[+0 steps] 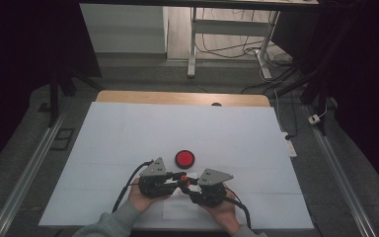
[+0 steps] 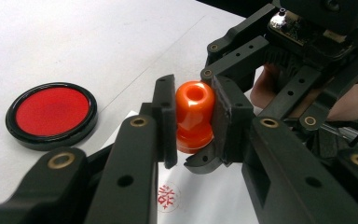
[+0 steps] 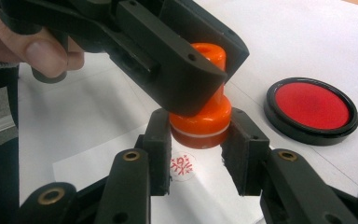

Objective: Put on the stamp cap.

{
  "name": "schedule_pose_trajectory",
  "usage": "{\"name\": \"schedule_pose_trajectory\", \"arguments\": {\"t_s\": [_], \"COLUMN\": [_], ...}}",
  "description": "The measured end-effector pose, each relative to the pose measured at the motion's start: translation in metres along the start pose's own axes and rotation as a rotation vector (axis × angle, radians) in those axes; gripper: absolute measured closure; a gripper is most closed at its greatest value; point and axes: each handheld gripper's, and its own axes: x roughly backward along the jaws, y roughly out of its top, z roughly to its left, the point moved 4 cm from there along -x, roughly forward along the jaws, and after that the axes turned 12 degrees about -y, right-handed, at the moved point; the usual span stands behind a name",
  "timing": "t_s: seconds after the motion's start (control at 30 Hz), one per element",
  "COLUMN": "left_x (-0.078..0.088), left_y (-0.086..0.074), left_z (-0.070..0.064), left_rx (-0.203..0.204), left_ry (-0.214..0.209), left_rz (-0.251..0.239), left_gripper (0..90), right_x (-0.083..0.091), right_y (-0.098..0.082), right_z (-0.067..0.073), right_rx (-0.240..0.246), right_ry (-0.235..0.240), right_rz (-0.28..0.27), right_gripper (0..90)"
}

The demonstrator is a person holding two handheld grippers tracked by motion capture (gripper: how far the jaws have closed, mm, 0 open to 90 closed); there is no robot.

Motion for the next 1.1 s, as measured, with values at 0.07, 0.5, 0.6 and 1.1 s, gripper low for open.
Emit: {"name": "schedule_pose_trajectory", "arguments": {"t_s": [0.07,0.5,0.6,1.1], "left_x": [0.0,0.002,0.003,0.011], "left_y": [0.0,0.001,0.002,0.003], "left_z": [0.0,0.0,0.001,0.003], "left_rx": [0.001,-0.003,-0.002,0.0], "left_ry": [-0.001,-0.008,-0.004,0.011], "left_rz": [0.0,0.0,-0.004,-0.017], "left_gripper": [72.5,72.5,72.6,72.6], "right_x": [0.0,-0.002,-0.003,0.02], "right_y": [0.0,-0.003,-0.004,-0.017], "right_z": [0.0,-0.001,-0.001,-0.026], "right_rx": [-0.001,0.007,0.005,0.009], "right_ry": [0.001,0.0,0.001,-0.092], "right_rz": [-0.001,0.019,0.026,0.03], "right_gripper": [62.8,57.9,55.6,50.8]}}
